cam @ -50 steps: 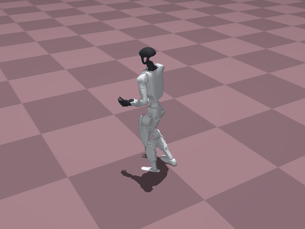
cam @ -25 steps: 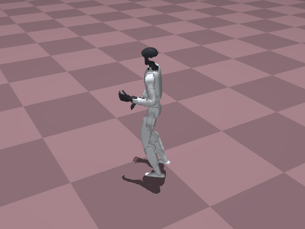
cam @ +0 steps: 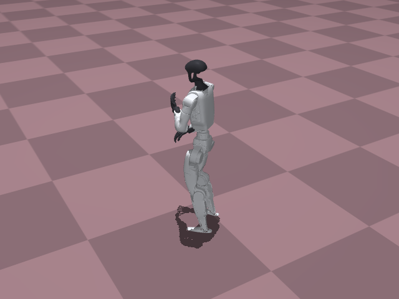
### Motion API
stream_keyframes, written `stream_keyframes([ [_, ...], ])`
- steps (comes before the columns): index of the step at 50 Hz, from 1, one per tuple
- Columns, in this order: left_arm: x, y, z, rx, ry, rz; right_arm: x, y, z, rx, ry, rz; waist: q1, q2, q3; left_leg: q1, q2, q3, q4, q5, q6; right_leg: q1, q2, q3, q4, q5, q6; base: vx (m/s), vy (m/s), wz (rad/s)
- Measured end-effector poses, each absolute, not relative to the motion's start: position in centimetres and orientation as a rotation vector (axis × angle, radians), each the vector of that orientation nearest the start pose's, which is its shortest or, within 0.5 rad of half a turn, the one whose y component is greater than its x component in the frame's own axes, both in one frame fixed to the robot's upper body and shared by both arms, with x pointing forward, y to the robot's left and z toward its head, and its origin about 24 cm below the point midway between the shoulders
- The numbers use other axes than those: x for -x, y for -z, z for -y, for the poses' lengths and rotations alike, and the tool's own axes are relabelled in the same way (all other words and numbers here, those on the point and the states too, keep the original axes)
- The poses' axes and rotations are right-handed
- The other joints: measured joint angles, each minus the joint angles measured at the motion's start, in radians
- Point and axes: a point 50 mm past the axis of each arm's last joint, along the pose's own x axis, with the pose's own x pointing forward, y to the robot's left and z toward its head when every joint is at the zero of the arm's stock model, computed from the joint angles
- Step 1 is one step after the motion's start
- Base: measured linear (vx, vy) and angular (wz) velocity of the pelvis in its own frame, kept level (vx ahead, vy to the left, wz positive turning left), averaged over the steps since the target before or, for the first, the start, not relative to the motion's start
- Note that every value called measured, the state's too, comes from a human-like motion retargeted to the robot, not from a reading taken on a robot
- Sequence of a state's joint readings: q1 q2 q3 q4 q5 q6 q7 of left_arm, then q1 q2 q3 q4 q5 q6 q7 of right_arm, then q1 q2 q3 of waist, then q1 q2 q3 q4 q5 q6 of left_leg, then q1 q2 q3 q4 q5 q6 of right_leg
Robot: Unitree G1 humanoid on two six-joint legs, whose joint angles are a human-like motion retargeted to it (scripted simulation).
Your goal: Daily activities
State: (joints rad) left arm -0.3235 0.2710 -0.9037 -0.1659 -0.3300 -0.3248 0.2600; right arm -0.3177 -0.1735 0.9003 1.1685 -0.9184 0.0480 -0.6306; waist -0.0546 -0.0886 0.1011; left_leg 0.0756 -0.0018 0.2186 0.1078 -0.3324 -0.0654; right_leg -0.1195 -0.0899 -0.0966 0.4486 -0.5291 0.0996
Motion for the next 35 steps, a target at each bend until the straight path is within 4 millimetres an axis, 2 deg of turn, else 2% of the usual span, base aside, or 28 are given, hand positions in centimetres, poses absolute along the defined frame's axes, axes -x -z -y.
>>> stream_keyframes([
  [10,-19.6,-11.3,3.4,0.239,0.944,0.333,-20.1,11.2,10.9,1.687,-0.675,0.117,-0.005,-0.006,0.015,-0.035,0.049,0.049,0.126,-0.022,-0.024,0.012,0.036,0.017,-0.039,0.026,0.012,-0.06,-0.10,-0.38],
  [15,-19.4,-10.8,4.0,0.245,0.992,0.285,-19.7,11.5,11.2,1.726,-0.724,0.138,0.004,-0.002,0.028,-0.083,0.093,0.062,0.260,-0.053,-0.028,0.021,0.060,0.031,-0.057,0.040,0.016,-0.03,-0.06,-0.39],
  [22,-19.0,-10.4,4.5,0.264,1.048,0.231,-19.5,11.8,12.1,1.803,-0.770,0.143,0.018,0.000,0.031,-0.154,0.156,0.059,0.351,-0.090,0.004,0.013,0.078,0.064,-0.070,0.051,0.026,0.02,0.00,-0.42],
  [30,-17.9,-10.5,5.8,0.386,1.107,0.148,-19.0,12.3,13.6,1.862,-0.780,0.097,0.017,-0.008,0.012,-0.153,0.113,0.020,0.291,-0.103,0.032,-0.026,0.070,0.127,-0.041,0.033,0.048,0.08,0.11,-0.50],
  [35,-17.5,-10.5,5.9,0.481,1.107,0.085,-18.5,12.6,13.7,1.839,-0.753,0.052,0.005,-0.026,0.000,-0.104,0.060,0.051,0.211,-0.112,0.069,-0.053,0.036,0.169,0.002,0.001,0.068,0.10,0.19,-0.44],
])
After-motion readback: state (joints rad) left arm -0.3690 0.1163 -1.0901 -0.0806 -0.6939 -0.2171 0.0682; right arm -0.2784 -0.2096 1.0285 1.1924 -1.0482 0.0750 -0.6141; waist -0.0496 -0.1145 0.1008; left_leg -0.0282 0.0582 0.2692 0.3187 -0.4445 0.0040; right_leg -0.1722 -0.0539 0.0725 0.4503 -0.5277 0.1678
